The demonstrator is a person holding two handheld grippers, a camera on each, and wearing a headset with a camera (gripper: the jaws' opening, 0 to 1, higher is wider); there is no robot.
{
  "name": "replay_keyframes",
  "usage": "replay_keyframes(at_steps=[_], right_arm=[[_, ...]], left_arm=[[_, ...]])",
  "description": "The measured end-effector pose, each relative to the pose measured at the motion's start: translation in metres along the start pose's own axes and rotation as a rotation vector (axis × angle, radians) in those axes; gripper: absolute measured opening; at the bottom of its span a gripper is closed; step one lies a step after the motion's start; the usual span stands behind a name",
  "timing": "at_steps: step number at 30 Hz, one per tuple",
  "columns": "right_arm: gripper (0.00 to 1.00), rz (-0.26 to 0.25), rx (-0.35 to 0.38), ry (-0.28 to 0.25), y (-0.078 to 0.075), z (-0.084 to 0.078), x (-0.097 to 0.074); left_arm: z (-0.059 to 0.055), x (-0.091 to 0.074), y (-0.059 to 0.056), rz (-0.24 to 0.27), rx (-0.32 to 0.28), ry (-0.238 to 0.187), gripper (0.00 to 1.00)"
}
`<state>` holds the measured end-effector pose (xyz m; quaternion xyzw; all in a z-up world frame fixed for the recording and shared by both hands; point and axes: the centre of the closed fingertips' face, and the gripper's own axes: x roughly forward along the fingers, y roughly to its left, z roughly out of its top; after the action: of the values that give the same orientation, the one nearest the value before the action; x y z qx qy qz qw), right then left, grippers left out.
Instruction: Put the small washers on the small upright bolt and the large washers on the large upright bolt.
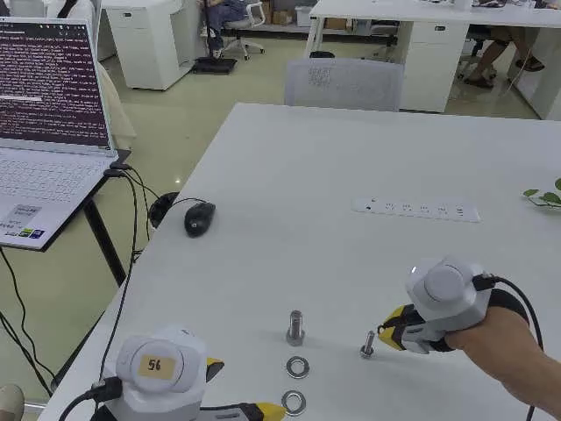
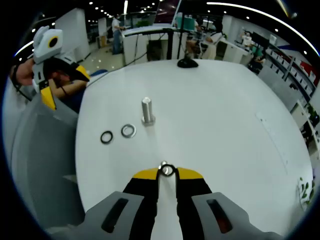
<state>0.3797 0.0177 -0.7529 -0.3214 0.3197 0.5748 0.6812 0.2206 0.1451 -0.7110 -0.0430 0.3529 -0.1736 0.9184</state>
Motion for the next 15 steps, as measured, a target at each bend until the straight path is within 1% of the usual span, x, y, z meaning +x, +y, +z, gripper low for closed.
replay_keyframes(at_steps=[6,10,15], right_arm=[[0.13,0.024,-0.045,0.029,0.0072,0.0013,0.0075],[0.13,0.028,-0.054,0.038,0.0065,0.0001,0.0098],[0.13,0.030,-0.056,0.046,0.0053,0.0008,0.0100]], left_arm=[[-0.0010,-0.0020,0.0021,0.006,-0.005,0.000,0.64],[-0.0019,-0.0022,0.0036,0.009,-0.008,-0.001,0.64],[-0.0018,-0.0018,0.0026,0.008,-0.008,0.000,0.64]])
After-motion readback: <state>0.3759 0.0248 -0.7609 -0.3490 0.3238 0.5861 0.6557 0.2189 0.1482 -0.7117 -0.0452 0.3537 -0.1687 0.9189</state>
